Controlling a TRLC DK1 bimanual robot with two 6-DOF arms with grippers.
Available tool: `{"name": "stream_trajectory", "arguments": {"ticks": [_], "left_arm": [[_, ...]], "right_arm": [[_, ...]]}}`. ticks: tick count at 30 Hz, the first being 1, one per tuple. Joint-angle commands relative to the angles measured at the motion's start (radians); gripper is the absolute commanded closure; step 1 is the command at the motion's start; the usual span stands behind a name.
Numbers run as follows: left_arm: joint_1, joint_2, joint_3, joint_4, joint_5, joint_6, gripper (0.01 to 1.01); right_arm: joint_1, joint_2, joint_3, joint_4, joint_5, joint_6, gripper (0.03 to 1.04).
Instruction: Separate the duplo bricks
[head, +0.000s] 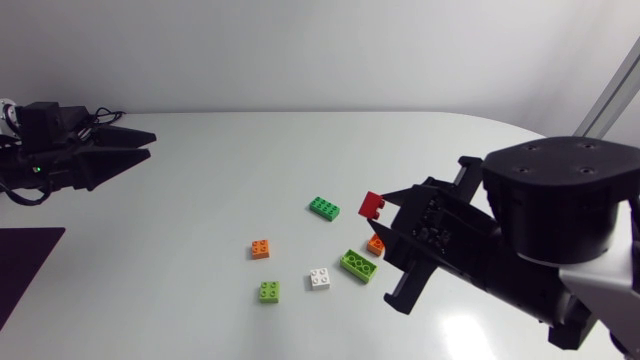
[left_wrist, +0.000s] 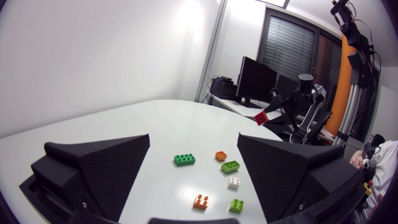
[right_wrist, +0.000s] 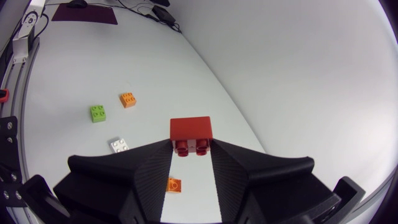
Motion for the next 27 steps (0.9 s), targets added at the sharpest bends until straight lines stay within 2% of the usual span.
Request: {"name": "stream_trajectory", "arguments": {"ticks": [1,3,6,13,16,22,24,27], "left_arm": [[-0.026,-0.017,0.058,-0.318,0.249,-0.027,0.044],[-0.034,0.001,0.116,-0.318,0.252,-0.076,0.043],[-0.041,-0.014,0.165,-0.318,0.252,-0.083,0.043],[-0.041,-0.063,0.141,-0.318,0.252,0.045,0.043],[-0.021,-0.062,0.133,-0.318,0.25,0.048,0.043],[-0.034,-0.059,0.103,-0.318,0.252,0.056,0.043],[-0.041,-0.057,0.096,-0.318,0.252,0.058,0.043],[-0.043,-0.056,0.093,-0.317,0.25,0.062,0.043]], "right_arm": [[0.009,0.002,-0.015,0.011,0.016,0.023,0.8],[0.009,-0.002,-0.015,0.008,0.018,0.023,0.8],[0.015,-0.011,-0.01,0.003,0.024,0.024,0.8],[0.032,-0.015,-0.007,0.0,0.035,0.027,0.8],[0.029,-0.007,-0.001,0.003,0.044,0.027,0.8],[-0.014,0.07,0.033,0.005,0.052,0.046,0.8],[-0.027,0.081,0.059,-0.052,0.05,0.055,0.8],[-0.057,0.088,0.103,-0.193,0.033,0.065,0.8]]}}
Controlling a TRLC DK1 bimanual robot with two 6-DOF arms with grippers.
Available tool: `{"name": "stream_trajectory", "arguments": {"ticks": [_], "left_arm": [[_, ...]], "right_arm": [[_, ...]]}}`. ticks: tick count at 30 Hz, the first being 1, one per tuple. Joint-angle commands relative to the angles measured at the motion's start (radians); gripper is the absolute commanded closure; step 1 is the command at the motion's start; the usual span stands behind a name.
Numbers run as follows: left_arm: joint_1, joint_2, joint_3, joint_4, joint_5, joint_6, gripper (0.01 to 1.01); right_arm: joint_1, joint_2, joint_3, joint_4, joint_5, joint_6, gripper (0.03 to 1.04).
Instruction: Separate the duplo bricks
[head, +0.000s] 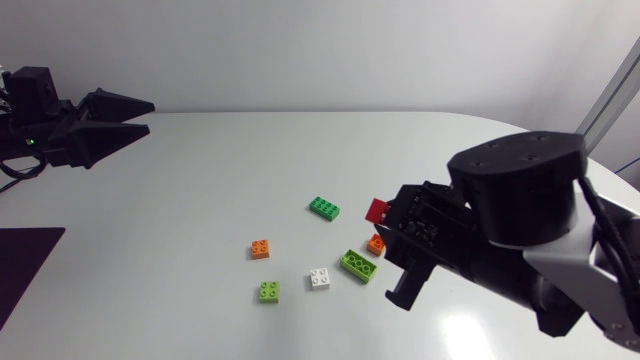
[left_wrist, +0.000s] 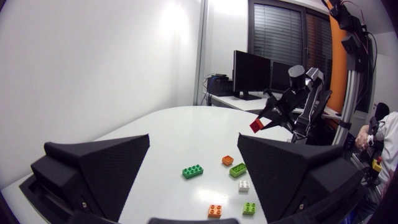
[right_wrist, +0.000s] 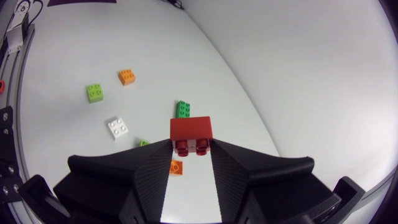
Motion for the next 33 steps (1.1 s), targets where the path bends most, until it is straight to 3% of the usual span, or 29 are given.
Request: {"name": "stream_trajectory", "arguments": {"ticks": [1,5,9,14,23,27,33], "left_arm": [[-0.003,-0.007,-0.023,-0.316,0.251,0.045,0.043],[0.006,-0.007,-0.024,-0.315,0.248,0.047,0.043],[0.008,-0.009,-0.026,-0.312,0.246,0.047,0.043],[0.008,-0.01,-0.063,-0.281,0.246,0.047,0.043],[0.032,-0.041,-0.094,-0.269,0.229,0.048,0.043],[0.034,-0.055,-0.1,-0.269,0.226,0.047,0.043],[0.032,-0.072,-0.107,-0.267,0.226,0.047,0.043]], "right_arm": [[-0.029,0.01,0.051,-0.089,-0.007,0.036,0.8],[-0.092,0.003,0.043,-0.234,-0.053,0.033,0.8],[-0.166,0.047,0.01,-0.31,-0.123,0.022,0.8],[-0.226,0.153,-0.059,-0.28,-0.206,0.004,0.8],[-0.212,0.356,-0.185,-0.054,-0.221,0.024,0.8],[-0.187,0.359,-0.17,-0.065,-0.212,0.024,0.8],[-0.081,0.366,-0.096,-0.197,-0.125,-0.033,0.8]]}}
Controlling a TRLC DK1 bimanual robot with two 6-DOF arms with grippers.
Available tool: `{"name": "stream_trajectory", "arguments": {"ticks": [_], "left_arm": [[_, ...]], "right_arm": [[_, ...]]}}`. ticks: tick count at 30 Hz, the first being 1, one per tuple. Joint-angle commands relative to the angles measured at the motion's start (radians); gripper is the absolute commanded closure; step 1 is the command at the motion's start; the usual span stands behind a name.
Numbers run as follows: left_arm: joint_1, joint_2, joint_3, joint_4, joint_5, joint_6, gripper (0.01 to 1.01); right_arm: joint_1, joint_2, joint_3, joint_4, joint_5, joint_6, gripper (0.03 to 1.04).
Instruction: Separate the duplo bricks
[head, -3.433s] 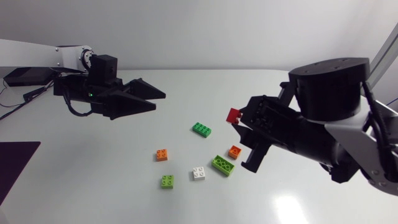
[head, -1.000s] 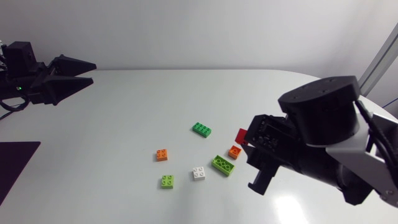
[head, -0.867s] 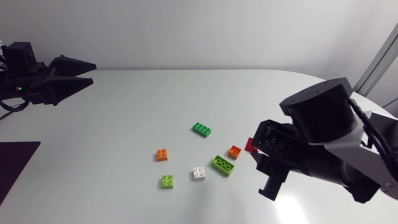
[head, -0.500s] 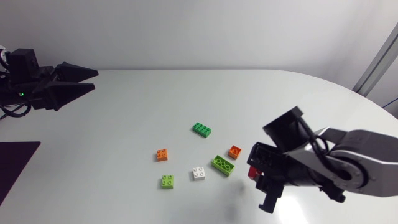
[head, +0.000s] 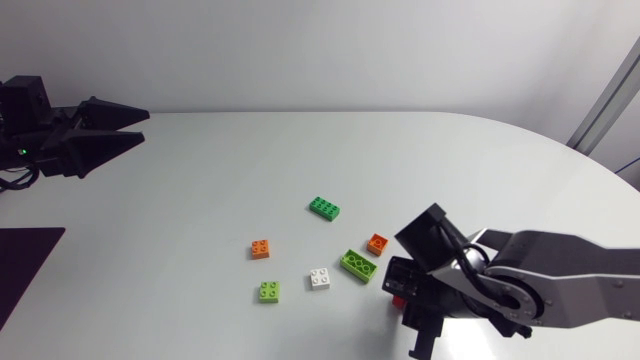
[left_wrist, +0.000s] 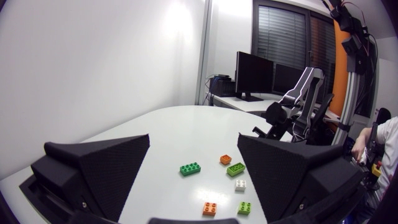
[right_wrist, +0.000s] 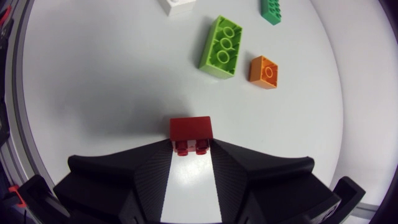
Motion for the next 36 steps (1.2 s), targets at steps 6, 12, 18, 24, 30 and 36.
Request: {"name": "stream_trajectory", "arguments": {"ticks": [6,12,18,24,30,36], "left_arm": [[0.01,-0.038,-0.033,-0.269,0.224,0.039,0.043],[0.01,-0.044,-0.053,-0.255,0.224,0.039,0.043],[0.01,-0.053,-0.072,-0.22,0.224,0.039,0.043],[0.009,-0.085,-0.129,-0.137,0.229,0.041,0.043],[0.03,-0.125,-0.184,-0.002,0.249,0.042,0.043],[0.035,-0.196,-0.264,0.206,0.25,0.044,0.043]], "right_arm": [[0.138,0.108,0.12,-0.198,0.148,-0.11,0.79],[0.21,0.271,0.163,-0.24,0.22,-0.126,0.78],[0.219,0.354,0.177,-0.223,0.26,-0.166,0.51],[0.223,0.367,0.183,-0.209,0.277,-0.169,0.07],[0.221,0.324,0.168,-0.18,0.277,-0.166,0.07],[0.213,0.301,0.165,-0.137,0.273,-0.17,0.07]]}}
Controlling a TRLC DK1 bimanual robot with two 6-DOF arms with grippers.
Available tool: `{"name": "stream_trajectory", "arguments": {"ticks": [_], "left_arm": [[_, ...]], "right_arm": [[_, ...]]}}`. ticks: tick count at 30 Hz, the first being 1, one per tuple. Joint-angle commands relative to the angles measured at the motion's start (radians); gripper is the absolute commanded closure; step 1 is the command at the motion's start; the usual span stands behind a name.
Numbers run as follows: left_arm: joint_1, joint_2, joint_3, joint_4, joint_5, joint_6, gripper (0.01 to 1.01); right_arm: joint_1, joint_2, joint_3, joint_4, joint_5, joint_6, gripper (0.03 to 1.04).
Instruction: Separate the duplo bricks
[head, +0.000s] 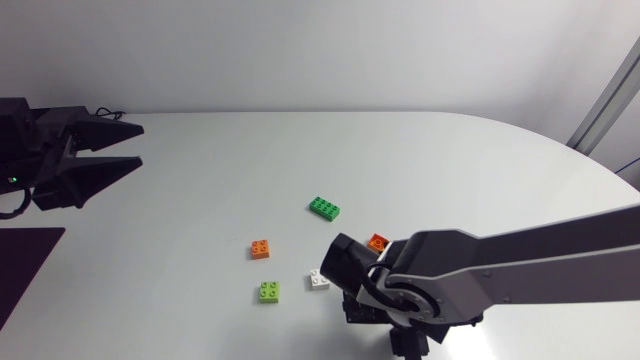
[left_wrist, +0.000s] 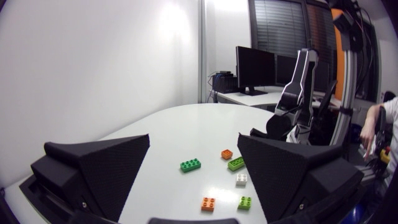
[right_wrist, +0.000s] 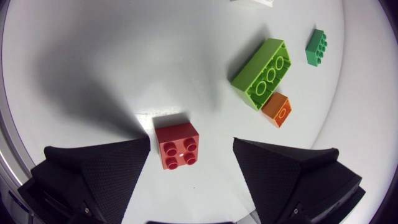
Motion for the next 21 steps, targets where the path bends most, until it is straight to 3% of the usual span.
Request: {"name": "stream_trajectory", "arguments": {"ticks": [1,5,10,18,21], "left_arm": [[0.006,-0.048,-0.055,0.071,0.25,0.044,0.043],[0.004,-0.047,-0.052,0.132,0.249,0.044,0.043],[0.004,-0.09,-0.04,0.21,0.16,0.045,0.043],[0.003,-0.171,-0.044,0.422,-0.007,0.044,0.043],[-0.011,-0.214,-0.067,0.559,-0.102,0.028,0.043]], "right_arm": [[0.0,-0.001,-0.033,0.034,-0.019,-0.007,0.07],[-0.002,-0.004,-0.033,0.058,-0.022,-0.007,0.07],[-0.008,-0.004,-0.021,0.075,-0.028,-0.012,0.07],[-0.008,-0.018,0.031,0.072,-0.028,-0.031,0.07],[-0.011,-0.023,0.036,0.065,-0.028,-0.038,0.07]]}}
